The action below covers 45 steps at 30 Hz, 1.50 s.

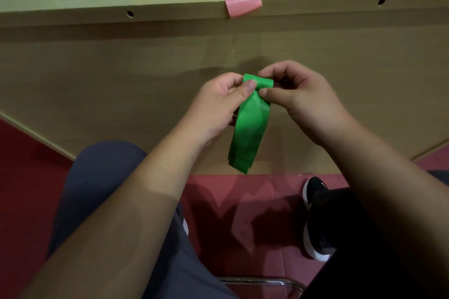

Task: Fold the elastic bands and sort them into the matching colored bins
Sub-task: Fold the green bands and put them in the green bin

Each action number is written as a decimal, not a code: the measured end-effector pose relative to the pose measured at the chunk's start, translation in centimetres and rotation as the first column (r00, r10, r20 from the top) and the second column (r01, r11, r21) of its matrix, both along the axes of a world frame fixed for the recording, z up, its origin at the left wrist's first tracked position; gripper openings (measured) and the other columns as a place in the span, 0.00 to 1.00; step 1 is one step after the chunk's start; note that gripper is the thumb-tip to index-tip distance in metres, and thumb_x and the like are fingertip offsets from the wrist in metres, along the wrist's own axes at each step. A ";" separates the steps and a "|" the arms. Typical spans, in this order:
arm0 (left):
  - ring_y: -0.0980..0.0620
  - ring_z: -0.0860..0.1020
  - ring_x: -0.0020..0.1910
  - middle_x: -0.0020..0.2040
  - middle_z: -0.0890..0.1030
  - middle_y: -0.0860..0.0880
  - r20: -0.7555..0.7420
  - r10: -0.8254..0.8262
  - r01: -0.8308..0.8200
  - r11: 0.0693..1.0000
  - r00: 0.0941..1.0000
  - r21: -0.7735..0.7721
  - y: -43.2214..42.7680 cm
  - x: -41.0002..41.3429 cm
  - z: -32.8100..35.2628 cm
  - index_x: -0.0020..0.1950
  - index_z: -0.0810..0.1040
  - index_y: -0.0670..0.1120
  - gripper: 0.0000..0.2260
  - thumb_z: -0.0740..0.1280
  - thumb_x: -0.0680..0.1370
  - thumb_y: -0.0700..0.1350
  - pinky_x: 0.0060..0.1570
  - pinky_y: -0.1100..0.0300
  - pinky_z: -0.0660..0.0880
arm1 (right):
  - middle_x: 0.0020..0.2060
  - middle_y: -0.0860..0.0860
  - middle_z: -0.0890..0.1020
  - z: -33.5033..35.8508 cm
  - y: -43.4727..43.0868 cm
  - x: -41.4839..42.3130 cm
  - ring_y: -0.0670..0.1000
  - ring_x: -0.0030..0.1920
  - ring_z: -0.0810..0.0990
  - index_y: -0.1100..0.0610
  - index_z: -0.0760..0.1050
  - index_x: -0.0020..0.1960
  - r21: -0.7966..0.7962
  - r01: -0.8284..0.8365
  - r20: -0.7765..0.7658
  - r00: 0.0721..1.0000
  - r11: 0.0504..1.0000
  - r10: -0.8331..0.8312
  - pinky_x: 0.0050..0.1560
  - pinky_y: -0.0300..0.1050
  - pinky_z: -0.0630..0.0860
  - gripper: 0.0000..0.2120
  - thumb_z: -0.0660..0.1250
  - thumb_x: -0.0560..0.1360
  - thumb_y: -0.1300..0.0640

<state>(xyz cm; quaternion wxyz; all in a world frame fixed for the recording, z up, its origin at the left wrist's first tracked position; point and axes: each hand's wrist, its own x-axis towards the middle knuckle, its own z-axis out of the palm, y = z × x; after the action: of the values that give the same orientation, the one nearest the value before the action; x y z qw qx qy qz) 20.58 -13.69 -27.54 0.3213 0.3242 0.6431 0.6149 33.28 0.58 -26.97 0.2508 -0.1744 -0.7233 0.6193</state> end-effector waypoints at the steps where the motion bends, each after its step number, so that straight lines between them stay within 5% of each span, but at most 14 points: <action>1: 0.54 0.84 0.38 0.42 0.86 0.48 0.006 -0.004 0.004 1.000 1.000 0.011 0.0 0.0 0.0 0.60 0.81 0.43 0.07 0.66 0.86 0.43 0.34 0.62 0.78 | 0.49 0.52 0.85 0.0 0.0 0.0 0.48 0.50 0.83 0.62 0.81 0.60 -0.024 -0.014 0.000 1.000 1.000 0.014 0.57 0.46 0.81 0.13 0.73 0.77 0.70; 4: 0.48 0.84 0.43 0.48 0.87 0.41 0.037 -0.010 0.008 0.999 0.999 0.046 0.1 0.0 0.1 0.63 0.79 0.41 0.07 0.66 0.85 0.40 0.39 0.58 0.79 | 0.50 0.55 0.85 -0.1 0.0 -0.2 0.51 0.50 0.84 0.58 0.82 0.59 -0.085 -0.026 0.002 1.000 0.996 0.027 0.55 0.47 0.82 0.10 0.73 0.79 0.62; 11: 0.48 0.87 0.46 0.50 0.88 0.42 0.081 0.000 -0.003 0.999 0.997 0.041 -0.1 -0.1 0.3 0.66 0.79 0.41 0.10 0.68 0.84 0.40 0.41 0.57 0.83 | 0.48 0.59 0.88 0.3 0.2 0.1 0.60 0.48 0.88 0.57 0.85 0.59 0.104 0.021 0.102 0.994 0.994 -0.032 0.52 0.54 0.87 0.07 0.72 0.83 0.57; 14: 0.44 0.88 0.51 0.52 0.88 0.41 0.084 0.000 -0.002 1.000 0.996 0.021 -0.3 -0.3 0.4 0.67 0.78 0.41 0.13 0.71 0.83 0.40 0.49 0.52 0.84 | 0.47 0.58 0.89 0.3 -0.1 0.1 0.53 0.44 0.88 0.59 0.85 0.59 0.135 0.048 0.090 0.994 0.990 -0.061 0.47 0.46 0.85 0.07 0.71 0.83 0.58; 18: 0.46 0.88 0.50 0.52 0.88 0.42 0.082 0.021 -0.021 1.000 0.996 -0.005 -0.3 -0.4 0.1 0.65 0.77 0.39 0.15 0.74 0.80 0.37 0.44 0.55 0.82 | 0.44 0.50 0.88 0.0 -0.2 0.1 0.43 0.40 0.86 0.56 0.85 0.59 0.235 0.068 0.109 0.989 0.970 -0.096 0.42 0.34 0.79 0.06 0.72 0.83 0.58; 23: 0.43 0.88 0.48 0.49 0.87 0.40 -0.065 0.051 -0.055 0.997 0.997 -0.058 -0.1 -0.4 -0.8 0.61 0.75 0.41 0.14 0.75 0.79 0.38 0.46 0.47 0.84 | 0.41 0.48 0.88 -0.2 0.2 -0.1 0.43 0.38 0.86 0.54 0.86 0.57 0.231 0.123 0.127 0.980 0.965 -0.155 0.40 0.34 0.79 0.06 0.72 0.83 0.56; 28: 0.41 0.87 0.52 0.50 0.88 0.41 -0.068 0.039 -0.043 0.997 0.997 -0.063 0.2 0.2 -1.6 0.62 0.74 0.41 0.16 0.75 0.78 0.37 0.58 0.38 0.83 | 0.42 0.49 0.89 -0.6 0.1 -0.4 0.47 0.40 0.87 0.54 0.86 0.56 0.190 0.156 0.136 0.974 0.969 -0.183 0.46 0.44 0.83 0.06 0.73 0.82 0.55; 31: 0.42 0.87 0.52 0.50 0.87 0.42 -0.067 0.107 -0.110 0.993 0.992 -0.047 0.5 0.5 -2.1 0.62 0.73 0.42 0.18 0.76 0.77 0.37 0.56 0.36 0.83 | 0.41 0.48 0.88 -0.6 -0.1 -0.4 0.44 0.39 0.85 0.55 0.86 0.57 0.192 0.171 0.122 0.973 0.966 -0.197 0.45 0.40 0.82 0.06 0.73 0.82 0.55; 35: 0.48 0.85 0.43 0.46 0.85 0.46 -0.149 0.254 -0.262 0.964 0.956 -0.037 0.9 0.4 -2.7 0.56 0.71 0.47 0.19 0.79 0.74 0.44 0.46 0.44 0.82 | 0.39 0.48 0.87 -0.5 -0.4 -0.6 0.40 0.34 0.83 0.58 0.86 0.57 0.176 0.195 0.111 0.970 0.965 -0.216 0.39 0.33 0.78 0.07 0.72 0.83 0.57; 38: 0.52 0.79 0.38 0.40 0.80 0.47 -0.168 0.237 -0.244 0.970 0.957 -0.024 1.0 0.6 -2.8 0.51 0.73 0.47 0.16 0.80 0.75 0.44 0.40 0.53 0.76 | 0.37 0.48 0.86 -0.6 -0.5 -0.7 0.44 0.35 0.84 0.57 0.86 0.56 0.143 0.210 0.119 0.966 0.967 -0.228 0.42 0.41 0.83 0.07 0.72 0.83 0.56; 45: 0.56 0.77 0.32 0.36 0.82 0.47 -0.096 0.252 -0.255 0.967 0.963 -0.019 1.0 0.6 -2.6 0.52 0.77 0.41 0.10 0.77 0.78 0.40 0.39 0.57 0.74 | 0.36 0.50 0.87 -0.7 -0.5 -0.4 0.48 0.37 0.85 0.57 0.86 0.56 0.038 0.197 0.118 0.973 0.980 -0.200 0.46 0.47 0.86 0.08 0.71 0.84 0.54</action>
<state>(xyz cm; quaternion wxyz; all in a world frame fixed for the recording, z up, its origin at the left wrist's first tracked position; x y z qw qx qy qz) 21.20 -12.66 -30.19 0.2148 0.2625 0.7031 0.6250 32.86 0.03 -27.68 0.2693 -0.2799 -0.7241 0.5699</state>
